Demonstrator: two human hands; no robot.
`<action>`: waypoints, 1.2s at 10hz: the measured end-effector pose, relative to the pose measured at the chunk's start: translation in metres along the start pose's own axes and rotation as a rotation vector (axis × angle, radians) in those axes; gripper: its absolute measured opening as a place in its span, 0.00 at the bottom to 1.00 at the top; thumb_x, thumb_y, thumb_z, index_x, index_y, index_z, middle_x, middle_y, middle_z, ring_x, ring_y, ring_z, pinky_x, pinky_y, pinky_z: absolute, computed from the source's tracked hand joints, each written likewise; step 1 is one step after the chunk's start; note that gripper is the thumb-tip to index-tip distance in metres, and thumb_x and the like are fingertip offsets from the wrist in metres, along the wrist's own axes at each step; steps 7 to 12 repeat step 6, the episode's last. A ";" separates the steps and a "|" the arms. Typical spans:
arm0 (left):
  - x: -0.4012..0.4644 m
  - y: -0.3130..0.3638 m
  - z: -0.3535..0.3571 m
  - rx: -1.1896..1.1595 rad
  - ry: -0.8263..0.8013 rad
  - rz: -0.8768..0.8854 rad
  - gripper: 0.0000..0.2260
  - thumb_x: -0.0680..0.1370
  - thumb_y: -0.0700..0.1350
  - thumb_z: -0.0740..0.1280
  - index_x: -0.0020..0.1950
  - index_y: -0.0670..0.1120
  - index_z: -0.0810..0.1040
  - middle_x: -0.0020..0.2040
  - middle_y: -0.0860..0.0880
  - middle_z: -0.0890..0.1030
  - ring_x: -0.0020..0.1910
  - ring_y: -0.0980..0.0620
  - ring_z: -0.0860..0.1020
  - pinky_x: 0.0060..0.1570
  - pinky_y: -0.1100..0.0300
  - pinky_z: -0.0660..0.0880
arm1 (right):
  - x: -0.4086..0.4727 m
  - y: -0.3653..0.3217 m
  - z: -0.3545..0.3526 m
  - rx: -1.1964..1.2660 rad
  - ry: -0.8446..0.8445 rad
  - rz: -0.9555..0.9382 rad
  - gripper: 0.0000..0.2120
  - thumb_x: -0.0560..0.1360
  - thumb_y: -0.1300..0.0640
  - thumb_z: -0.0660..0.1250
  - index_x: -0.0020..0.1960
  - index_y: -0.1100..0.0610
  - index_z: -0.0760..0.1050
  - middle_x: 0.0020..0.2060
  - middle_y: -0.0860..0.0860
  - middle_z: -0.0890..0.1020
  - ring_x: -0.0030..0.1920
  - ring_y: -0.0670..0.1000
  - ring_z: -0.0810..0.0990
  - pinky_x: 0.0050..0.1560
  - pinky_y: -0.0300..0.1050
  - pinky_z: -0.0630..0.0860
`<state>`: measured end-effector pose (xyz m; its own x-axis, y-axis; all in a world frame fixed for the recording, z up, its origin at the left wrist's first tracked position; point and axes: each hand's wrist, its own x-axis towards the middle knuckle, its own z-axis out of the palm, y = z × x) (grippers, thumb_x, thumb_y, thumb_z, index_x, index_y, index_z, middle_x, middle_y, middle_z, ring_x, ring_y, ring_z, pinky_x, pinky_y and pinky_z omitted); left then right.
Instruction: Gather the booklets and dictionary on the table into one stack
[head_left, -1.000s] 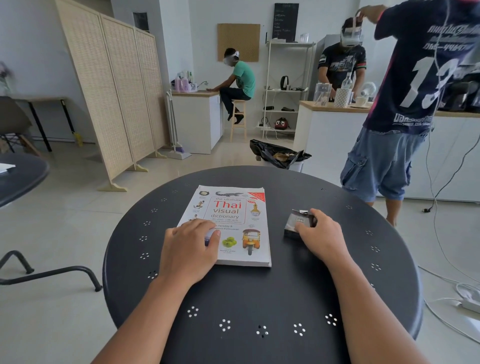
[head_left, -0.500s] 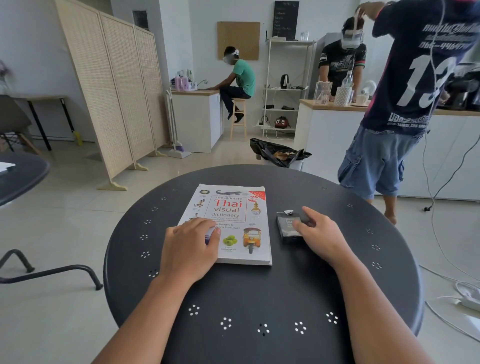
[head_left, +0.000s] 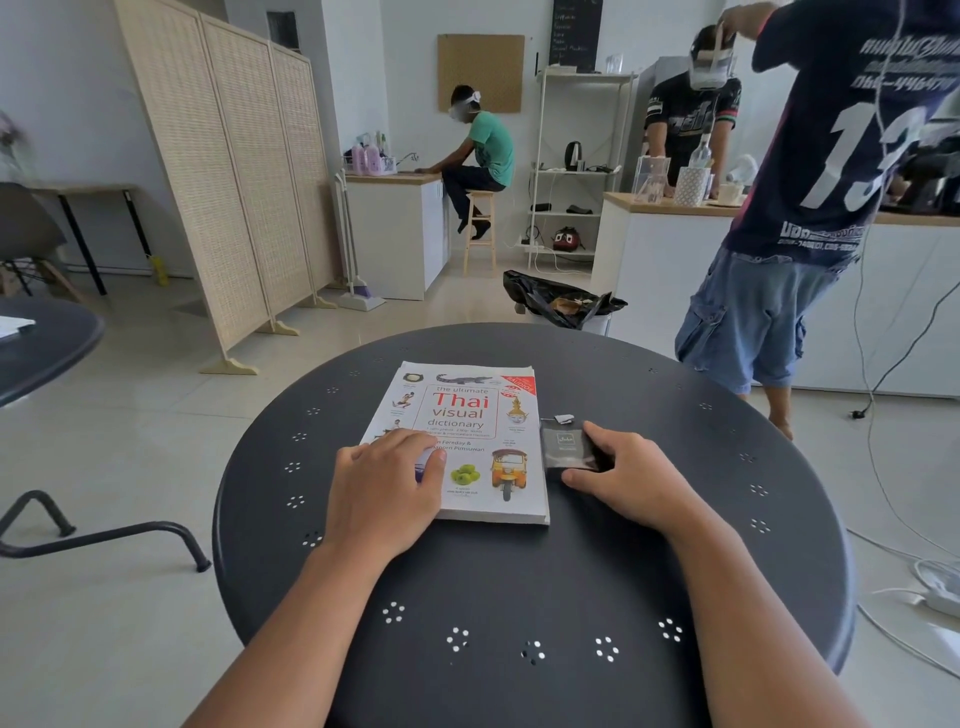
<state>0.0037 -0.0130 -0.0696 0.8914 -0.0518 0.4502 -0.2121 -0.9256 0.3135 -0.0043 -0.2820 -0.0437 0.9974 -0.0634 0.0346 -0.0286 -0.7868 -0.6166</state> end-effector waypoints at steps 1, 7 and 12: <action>0.000 0.001 -0.001 -0.008 0.006 0.006 0.15 0.82 0.55 0.59 0.63 0.55 0.80 0.64 0.59 0.81 0.62 0.56 0.78 0.61 0.54 0.65 | 0.000 -0.002 0.000 0.003 0.007 -0.007 0.40 0.73 0.47 0.75 0.80 0.53 0.63 0.71 0.49 0.76 0.70 0.51 0.75 0.62 0.39 0.68; -0.028 0.015 -0.023 -0.376 0.202 0.151 0.11 0.79 0.52 0.61 0.48 0.51 0.83 0.50 0.57 0.85 0.52 0.55 0.82 0.52 0.54 0.75 | -0.032 0.010 -0.002 0.244 0.244 0.004 0.30 0.74 0.50 0.75 0.74 0.50 0.72 0.68 0.49 0.79 0.66 0.49 0.79 0.60 0.39 0.72; -0.028 0.015 -0.023 -0.376 0.202 0.151 0.11 0.79 0.52 0.61 0.48 0.51 0.83 0.50 0.57 0.85 0.52 0.55 0.82 0.52 0.54 0.75 | -0.032 0.010 -0.002 0.244 0.244 0.004 0.30 0.74 0.50 0.75 0.74 0.50 0.72 0.68 0.49 0.79 0.66 0.49 0.79 0.60 0.39 0.72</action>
